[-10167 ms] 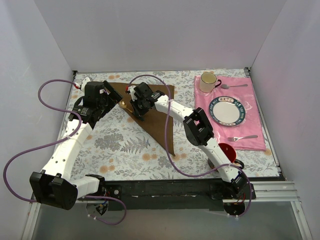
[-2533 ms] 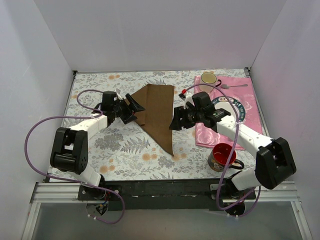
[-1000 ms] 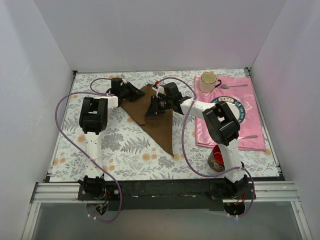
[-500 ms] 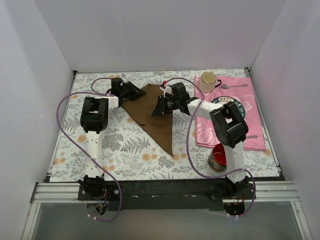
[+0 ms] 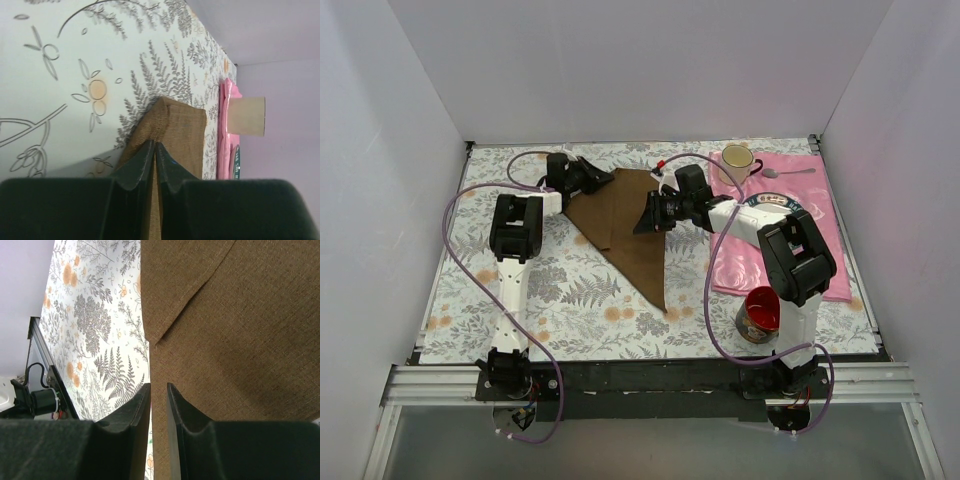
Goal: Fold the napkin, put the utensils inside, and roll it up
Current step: Fold the napkin
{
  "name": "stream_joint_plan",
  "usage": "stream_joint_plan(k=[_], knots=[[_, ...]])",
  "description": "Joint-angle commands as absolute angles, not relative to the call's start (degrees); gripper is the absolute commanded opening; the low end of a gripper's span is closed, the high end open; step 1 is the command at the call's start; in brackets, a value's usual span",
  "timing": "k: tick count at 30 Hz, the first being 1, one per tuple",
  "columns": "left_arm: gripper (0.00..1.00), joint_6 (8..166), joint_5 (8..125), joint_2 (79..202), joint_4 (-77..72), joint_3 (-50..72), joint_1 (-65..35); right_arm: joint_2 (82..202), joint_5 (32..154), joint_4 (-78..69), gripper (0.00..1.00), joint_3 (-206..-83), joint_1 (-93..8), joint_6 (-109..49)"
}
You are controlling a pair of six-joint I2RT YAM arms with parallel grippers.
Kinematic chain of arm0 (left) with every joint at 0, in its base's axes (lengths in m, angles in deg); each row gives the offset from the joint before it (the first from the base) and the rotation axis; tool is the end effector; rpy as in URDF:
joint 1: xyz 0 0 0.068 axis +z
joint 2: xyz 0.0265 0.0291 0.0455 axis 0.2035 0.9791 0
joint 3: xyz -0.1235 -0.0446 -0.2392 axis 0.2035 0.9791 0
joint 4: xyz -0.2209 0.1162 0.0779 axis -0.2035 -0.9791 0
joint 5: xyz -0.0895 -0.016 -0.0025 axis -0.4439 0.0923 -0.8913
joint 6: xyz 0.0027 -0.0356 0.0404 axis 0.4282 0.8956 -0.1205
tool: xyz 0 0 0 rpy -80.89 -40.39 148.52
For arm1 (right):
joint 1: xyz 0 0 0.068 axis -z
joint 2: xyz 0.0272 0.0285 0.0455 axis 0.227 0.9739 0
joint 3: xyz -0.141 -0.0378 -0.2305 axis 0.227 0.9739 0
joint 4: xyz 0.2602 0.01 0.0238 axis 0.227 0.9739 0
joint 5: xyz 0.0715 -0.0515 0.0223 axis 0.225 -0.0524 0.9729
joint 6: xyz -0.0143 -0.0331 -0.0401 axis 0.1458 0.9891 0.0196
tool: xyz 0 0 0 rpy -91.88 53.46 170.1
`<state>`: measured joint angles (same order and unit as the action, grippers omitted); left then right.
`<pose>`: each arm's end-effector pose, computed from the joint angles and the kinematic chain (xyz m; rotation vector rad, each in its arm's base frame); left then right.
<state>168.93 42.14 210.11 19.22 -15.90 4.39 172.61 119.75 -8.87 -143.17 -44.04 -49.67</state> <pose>0.5399 -0.0888 0.0910 -1.2251 1.9612 -1.6018 0.3620 0.2404 0.1983 -0.4656 2.2574 1.2026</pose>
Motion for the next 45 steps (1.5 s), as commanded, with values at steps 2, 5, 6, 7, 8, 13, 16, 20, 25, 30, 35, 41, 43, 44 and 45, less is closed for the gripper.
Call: stream_joint_plan(k=[2,5,6,7,8,13,16,20,25,30,35,41,43,44,45], knots=[[0.05,166.3,44.9,211.5,16.0,-18.3,3.3,170.4,120.1,-9.4,0.26,-142.4,-44.0,-48.5],[0.05,164.7,46.6,212.4,12.1,-20.6,3.3,169.9,119.9,-9.2,0.26,-141.9,-43.9,-48.6],[0.05,164.3,46.6,212.4,9.9,-22.2,3.2,169.4,119.7,-8.4,0.26,-141.8,-44.0,-48.4],[0.05,163.5,46.7,212.0,8.9,-22.6,3.2,169.0,119.5,-7.8,0.27,-141.8,-44.0,-48.2],[0.06,163.1,47.0,211.5,8.2,-22.9,3.2,168.6,118.6,-7.0,0.27,-141.8,-44.0,-47.4],[0.18,159.0,48.2,203.1,-0.1,-25.6,2.6,164.5,114.1,3.4,0.37,-143.0,-43.9,-43.6],[0.25,157.7,48.2,196.6,-4.3,-23.9,1.8,161.3,110.2,8.0,0.44,-142.6,-43.9,-40.6],[0.35,154.7,50.4,186.3,-10.1,-15.6,-2.0,157.3,102.9,15.4,0.53,-141.5,-43.4,-36.9],[0.38,152.5,56.3,171.8,-13.4,2.1,-8.4,151.4,97.3,21.4,0.56,-139.6,-41.6,-34.2],[0.33,147.6,61.7,158.3,-17.0,17.3,-20.8,143.8,95.5,23.0,0.56,-135.0,-38.4,-34.4],[0.2,149.8,65.9,149.8,-17.0,28.2,-31.1,137.6,95.4,22.8,0.56,-130.0,-35.6,-34.6],[0.17,153.4,66.0,146.1,-14.9,36.5,-36.1,132.2,97.0,22.5,0.56,-125.5,-33.9,-35.0],[0.16,153.6,64.9,147.2,-13.1,37.9,-36.5,131.1,97.5,22.2,0.56,-124.7,-33.9,-35.3],[0.16,153.8,64.5,147.6,-12.7,38.0,-36.5,130.9,97.8,22.0,0.56,-124.6,-33.9,-35.4],[0.16,153.9,63.9,147.9,-12.2,38.2,-36.5,130.8,98.1,22.0,0.56,-124.5,-33.9,-35.6]])
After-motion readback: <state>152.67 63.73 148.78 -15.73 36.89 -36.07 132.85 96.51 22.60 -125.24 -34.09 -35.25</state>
